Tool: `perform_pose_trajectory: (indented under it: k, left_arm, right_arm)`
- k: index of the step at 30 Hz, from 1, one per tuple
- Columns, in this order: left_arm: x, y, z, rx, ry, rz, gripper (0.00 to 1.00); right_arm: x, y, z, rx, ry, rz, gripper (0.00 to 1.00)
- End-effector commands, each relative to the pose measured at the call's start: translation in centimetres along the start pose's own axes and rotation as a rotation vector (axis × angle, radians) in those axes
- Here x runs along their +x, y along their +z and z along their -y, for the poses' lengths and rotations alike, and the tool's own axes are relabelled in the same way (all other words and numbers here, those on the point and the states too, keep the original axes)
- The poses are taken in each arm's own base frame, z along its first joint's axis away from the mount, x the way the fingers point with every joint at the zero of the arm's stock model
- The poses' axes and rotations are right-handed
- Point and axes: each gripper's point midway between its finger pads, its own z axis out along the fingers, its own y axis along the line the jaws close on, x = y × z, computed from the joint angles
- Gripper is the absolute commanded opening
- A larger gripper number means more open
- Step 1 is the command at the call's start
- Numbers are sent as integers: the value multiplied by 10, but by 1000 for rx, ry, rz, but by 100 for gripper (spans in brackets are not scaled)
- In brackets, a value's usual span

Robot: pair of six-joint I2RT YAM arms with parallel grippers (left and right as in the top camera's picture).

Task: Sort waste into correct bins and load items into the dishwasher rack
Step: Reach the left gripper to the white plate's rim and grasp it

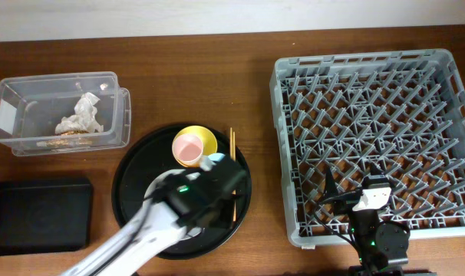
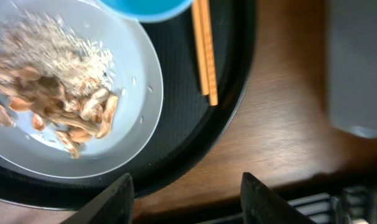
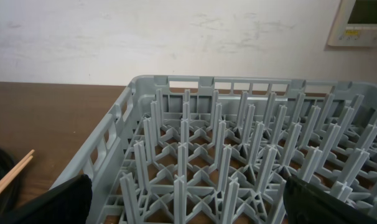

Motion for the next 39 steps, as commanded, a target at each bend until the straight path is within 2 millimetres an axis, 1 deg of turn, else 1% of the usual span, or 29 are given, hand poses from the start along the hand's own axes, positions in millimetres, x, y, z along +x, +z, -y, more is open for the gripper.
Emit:
perform_pose_trajectory:
  k: [1, 2, 3, 5, 6, 7, 8, 17, 23, 26, 30, 34, 39]
  left_arm:
    - [5, 28, -2, -109, -46, -69, 49]
    - [8, 38, -4, -139, -44, -103, 42]
    - [9, 42, -5, -152, -42, -118, 37]
    - [12, 49, -6, -175, -43, -144, 36]
    - [14, 52, -7, -184, -49, -152, 37]
    - [15, 54, -9, -191, -57, -157, 44]
    - [17, 54, -11, -196, -57, -159, 46]
    - [32, 62, -28, -251, -55, -196, 47]
    - [26, 76, -24, -219, -56, -150, 49]
    - [24, 83, -30, -242, -47, -118, 50]
    - [27, 85, -35, -251, -34, -109, 50]
    - [23, 84, -29, -199, 26, -54, 50]
    - [27, 85, -26, -184, 45, -31, 50]
  right_arm:
    - [4, 0, 0, 4, 4, -6, 98]
    - [4, 0, 0, 4, 4, -6, 99]
    - [4, 0, 0, 4, 4, -7, 98]
    - [4, 0, 0, 4, 4, -6, 98]
    - [4, 0, 0, 4, 4, -6, 98]
    - [4, 0, 0, 4, 4, -7, 98]
    - [4, 0, 0, 4, 4, -6, 98]
    - [4, 0, 0, 4, 4, -6, 98]
    - [4, 0, 0, 4, 4, -7, 98]
    - [4, 0, 0, 4, 4, -7, 98]
    - [4, 0, 0, 4, 4, -6, 98]
    - [4, 0, 0, 4, 4, -6, 99]
    - [4, 0, 0, 4, 4, -7, 98]
